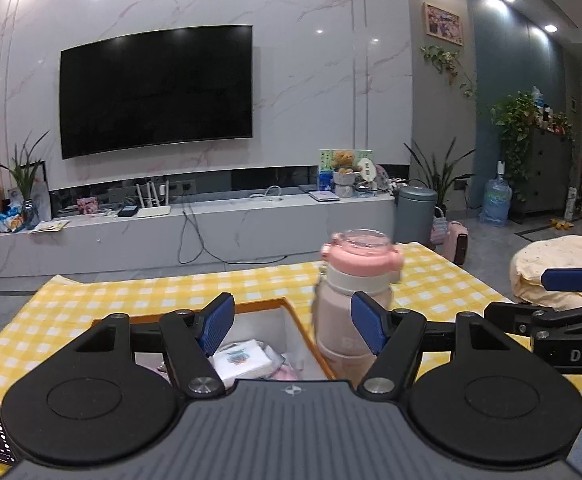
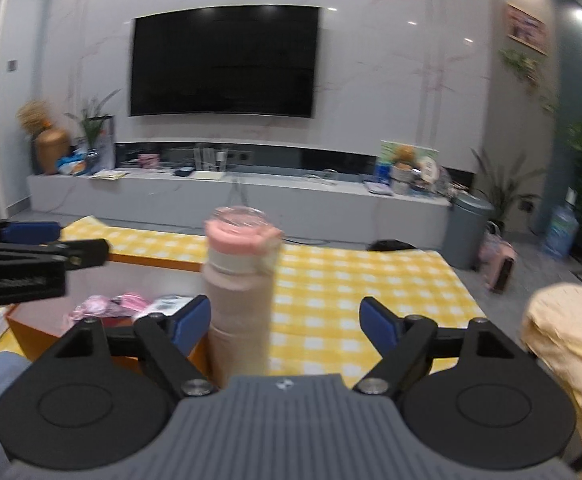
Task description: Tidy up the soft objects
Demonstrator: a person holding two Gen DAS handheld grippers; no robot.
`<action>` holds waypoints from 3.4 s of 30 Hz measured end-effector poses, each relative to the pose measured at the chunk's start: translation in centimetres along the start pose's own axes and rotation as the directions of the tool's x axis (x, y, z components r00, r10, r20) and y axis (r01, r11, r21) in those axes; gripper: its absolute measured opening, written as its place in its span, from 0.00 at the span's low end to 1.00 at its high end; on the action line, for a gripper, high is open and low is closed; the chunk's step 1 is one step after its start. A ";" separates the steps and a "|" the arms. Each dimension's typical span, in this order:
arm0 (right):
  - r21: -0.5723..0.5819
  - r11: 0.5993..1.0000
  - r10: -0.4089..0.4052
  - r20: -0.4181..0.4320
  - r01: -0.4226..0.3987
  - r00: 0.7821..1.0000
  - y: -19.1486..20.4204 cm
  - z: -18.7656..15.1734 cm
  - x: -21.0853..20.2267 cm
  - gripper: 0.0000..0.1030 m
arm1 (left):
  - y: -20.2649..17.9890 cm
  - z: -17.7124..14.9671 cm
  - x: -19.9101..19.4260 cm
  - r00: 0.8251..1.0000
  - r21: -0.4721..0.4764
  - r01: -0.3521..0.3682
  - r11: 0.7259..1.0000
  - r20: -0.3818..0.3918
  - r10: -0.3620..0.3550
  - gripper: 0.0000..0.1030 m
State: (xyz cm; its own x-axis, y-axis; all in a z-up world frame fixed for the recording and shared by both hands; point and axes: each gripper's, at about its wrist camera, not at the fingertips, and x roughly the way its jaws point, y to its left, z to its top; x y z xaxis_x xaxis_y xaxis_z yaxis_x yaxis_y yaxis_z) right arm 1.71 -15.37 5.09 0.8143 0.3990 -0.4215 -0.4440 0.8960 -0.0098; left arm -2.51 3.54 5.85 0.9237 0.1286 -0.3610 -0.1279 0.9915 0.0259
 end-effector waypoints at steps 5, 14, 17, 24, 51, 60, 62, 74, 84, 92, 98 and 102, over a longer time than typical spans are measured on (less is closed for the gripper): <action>0.074 0.996 -0.054 -0.026 0.055 0.998 -1.2 -1.6 -0.4 0.88 | -0.3 -0.8 0.3 0.999 -0.035 0.020 0.999 -0.036 -0.022 0.76; 0.081 0.991 -0.092 -0.119 0.102 0.989 -0.9 -3.5 1.1 0.95 | -1.8 -3.0 1.3 0.994 0.069 -0.054 0.996 -0.091 0.061 0.92; 0.110 0.989 -0.077 -0.168 0.096 0.983 -0.8 -4.0 2.4 0.95 | -1.5 -3.4 2.0 0.991 0.050 -0.056 0.997 -0.120 0.062 0.92; 0.084 0.991 -0.081 -0.207 0.101 0.975 0.2 -4.5 4.1 0.95 | -0.8 -4.7 3.2 0.982 0.019 -0.062 0.998 -0.176 0.065 0.93; 0.112 0.983 -0.111 -0.253 0.143 0.961 -0.7 -5.6 5.0 0.95 | -2.0 -5.2 3.8 0.971 0.027 -0.023 0.999 -0.236 0.029 0.93; 0.109 0.984 -0.112 -0.246 0.143 0.963 -0.6 -5.7 4.8 0.95 | -2.0 -5.2 3.7 0.972 0.027 -0.025 0.999 -0.235 0.030 0.93; 0.109 0.984 -0.113 -0.246 0.143 0.963 -0.7 -5.8 4.8 0.95 | -2.0 -5.2 3.7 0.971 0.027 -0.024 0.999 -0.235 0.029 0.93; 0.109 0.983 -0.114 -0.247 0.145 0.962 -0.7 -5.8 4.9 0.95 | -2.0 -5.3 3.6 0.971 0.024 -0.020 1.000 -0.237 0.025 0.93; 0.106 0.984 -0.114 -0.247 0.144 0.962 -0.7 -5.8 4.9 0.95 | -2.1 -5.4 3.5 0.971 0.024 -0.019 1.000 -0.236 0.024 0.93; 0.103 0.984 -0.114 -0.248 0.144 0.962 -0.7 -5.9 4.8 0.95 | -2.1 -5.4 3.5 0.971 0.023 -0.017 1.000 -0.237 0.022 0.93; 0.103 0.984 -0.114 -0.248 0.143 0.962 -0.6 -5.9 4.8 0.95 | -2.1 -5.4 3.5 0.971 0.022 -0.016 1.000 -0.236 0.021 0.93; 0.099 0.985 -0.113 -0.248 0.141 0.962 -0.6 -6.0 4.8 0.95 | -2.0 -5.4 3.5 0.972 0.022 -0.016 1.000 -0.236 0.021 0.93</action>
State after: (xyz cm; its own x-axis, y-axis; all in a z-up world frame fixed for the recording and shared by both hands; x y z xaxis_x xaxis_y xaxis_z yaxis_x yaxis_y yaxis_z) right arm 3.65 -15.14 -2.36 0.7409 0.2338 -0.6296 -0.2853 0.9582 0.0201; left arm -1.00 1.85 -0.48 0.8097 0.1407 -0.5697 -0.1352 0.9894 0.0522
